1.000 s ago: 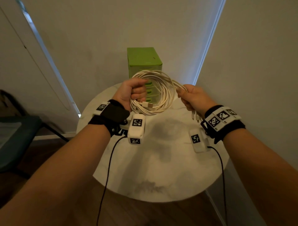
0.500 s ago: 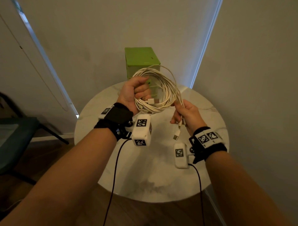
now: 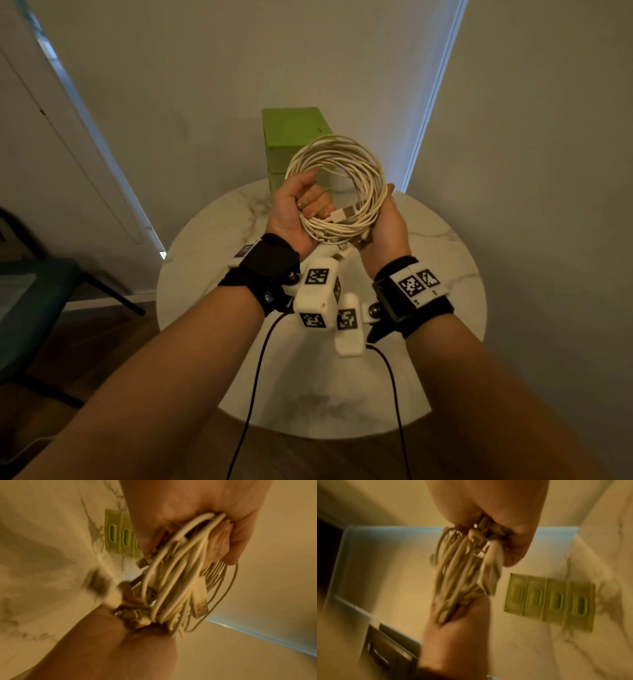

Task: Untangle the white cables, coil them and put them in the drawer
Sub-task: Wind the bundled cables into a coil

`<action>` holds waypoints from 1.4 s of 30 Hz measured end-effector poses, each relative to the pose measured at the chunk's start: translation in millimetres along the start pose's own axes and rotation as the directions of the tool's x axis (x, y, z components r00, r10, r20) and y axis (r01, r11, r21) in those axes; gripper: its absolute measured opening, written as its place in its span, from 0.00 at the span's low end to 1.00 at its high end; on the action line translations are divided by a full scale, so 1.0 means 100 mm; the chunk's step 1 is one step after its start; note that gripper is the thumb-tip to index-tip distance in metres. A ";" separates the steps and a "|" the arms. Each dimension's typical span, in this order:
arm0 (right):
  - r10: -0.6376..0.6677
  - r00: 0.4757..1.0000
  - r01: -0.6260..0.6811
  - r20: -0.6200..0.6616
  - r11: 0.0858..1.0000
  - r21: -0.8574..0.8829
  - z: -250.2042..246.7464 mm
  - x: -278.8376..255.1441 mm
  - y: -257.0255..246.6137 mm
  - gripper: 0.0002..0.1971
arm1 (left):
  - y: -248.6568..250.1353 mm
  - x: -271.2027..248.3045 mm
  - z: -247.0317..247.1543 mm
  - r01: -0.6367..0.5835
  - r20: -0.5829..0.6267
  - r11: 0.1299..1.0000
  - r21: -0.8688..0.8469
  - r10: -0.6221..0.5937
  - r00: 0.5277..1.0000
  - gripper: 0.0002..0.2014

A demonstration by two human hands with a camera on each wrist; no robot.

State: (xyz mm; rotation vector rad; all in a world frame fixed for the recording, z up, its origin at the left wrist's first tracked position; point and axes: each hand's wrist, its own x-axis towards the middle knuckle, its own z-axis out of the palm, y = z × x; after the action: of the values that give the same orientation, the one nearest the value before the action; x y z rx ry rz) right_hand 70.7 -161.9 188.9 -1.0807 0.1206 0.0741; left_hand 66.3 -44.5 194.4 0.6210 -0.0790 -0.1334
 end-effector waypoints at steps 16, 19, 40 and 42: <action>0.060 0.971 -0.081 0.233 0.993 0.081 0.02 -0.16 -0.10 0.31 | -0.03 -0.02 0.13 -0.177 -0.089 0.977 0.118 0.188 0.978 0.27; 0.077 0.970 -0.113 0.231 0.982 0.150 0.00 -0.16 -0.10 0.37 | -0.04 -0.01 0.12 -0.161 -0.064 0.950 0.267 0.184 0.981 0.30; 0.056 0.980 -0.053 -0.192 0.998 0.021 -0.05 0.16 0.53 0.25 | -0.26 -0.20 -0.47 0.186 -0.095 0.708 0.681 -0.166 0.981 0.32; 0.002 0.959 -0.043 -0.284 0.990 -0.137 -0.08 0.26 0.59 0.25 | -0.28 -0.16 -0.56 0.236 -0.115 0.664 0.709 -0.221 0.968 0.23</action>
State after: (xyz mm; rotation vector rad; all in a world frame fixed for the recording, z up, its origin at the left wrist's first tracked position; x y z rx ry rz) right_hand 89.0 -141.1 129.7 -1.2284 0.3916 -0.0537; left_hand 54.1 -32.7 132.2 1.4355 -0.0308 -0.3529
